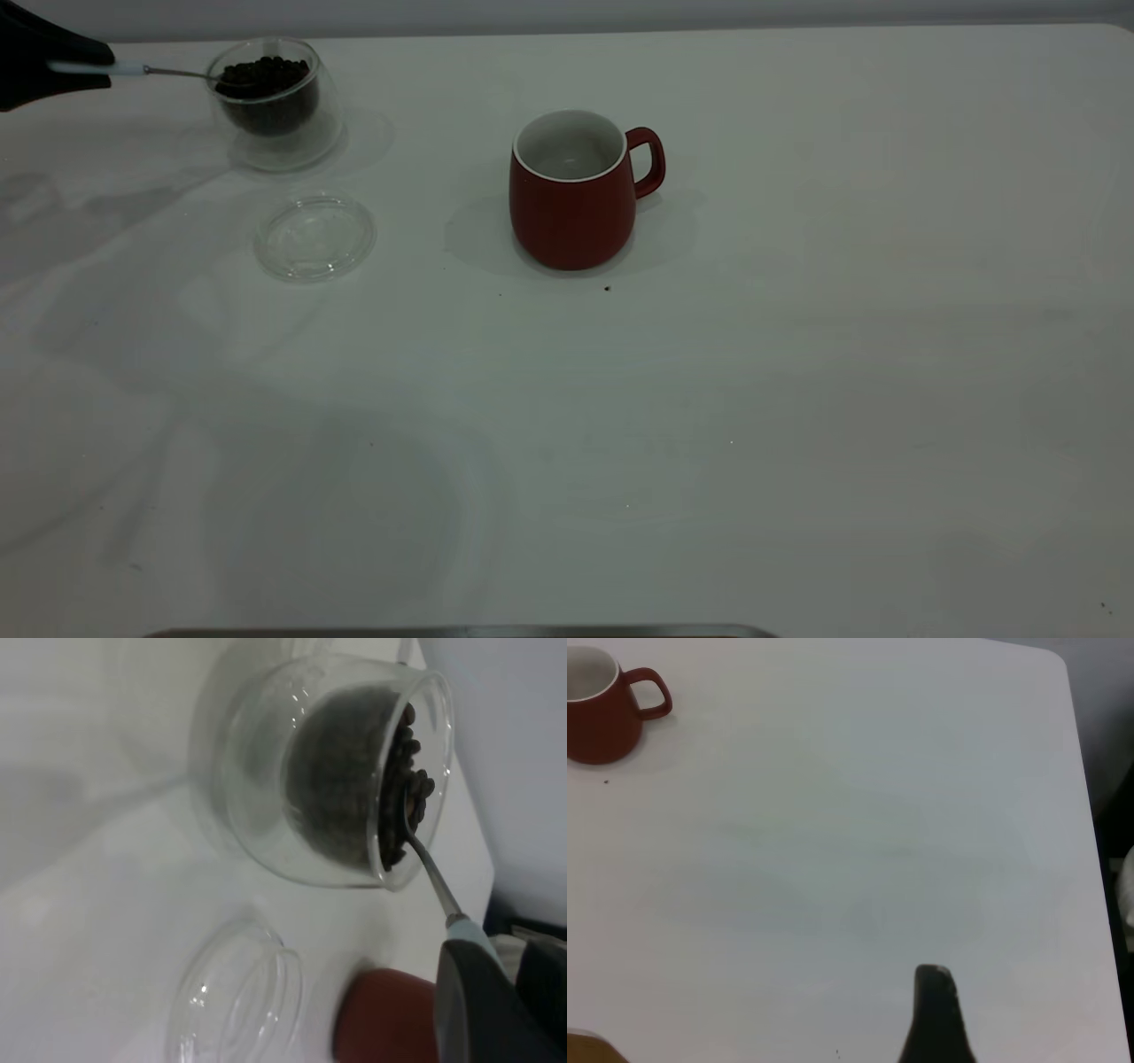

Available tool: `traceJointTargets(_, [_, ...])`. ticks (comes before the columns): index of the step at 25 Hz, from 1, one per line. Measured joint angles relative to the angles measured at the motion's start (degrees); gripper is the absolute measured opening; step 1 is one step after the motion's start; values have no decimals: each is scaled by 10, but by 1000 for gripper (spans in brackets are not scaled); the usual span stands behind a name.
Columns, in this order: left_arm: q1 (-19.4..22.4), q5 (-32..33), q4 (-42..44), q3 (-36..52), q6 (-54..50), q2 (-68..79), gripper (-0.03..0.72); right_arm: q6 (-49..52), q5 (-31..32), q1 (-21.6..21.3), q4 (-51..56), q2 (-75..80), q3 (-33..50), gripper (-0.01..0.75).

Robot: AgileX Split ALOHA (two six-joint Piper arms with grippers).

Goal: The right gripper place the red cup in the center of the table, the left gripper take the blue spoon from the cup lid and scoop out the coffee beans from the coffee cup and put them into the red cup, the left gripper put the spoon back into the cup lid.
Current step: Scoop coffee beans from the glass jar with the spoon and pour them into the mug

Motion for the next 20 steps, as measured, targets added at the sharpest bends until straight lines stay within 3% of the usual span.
traceJointTargets(20, [4,122,8,0,35,0,119,0,0,0,0,0,0,588])
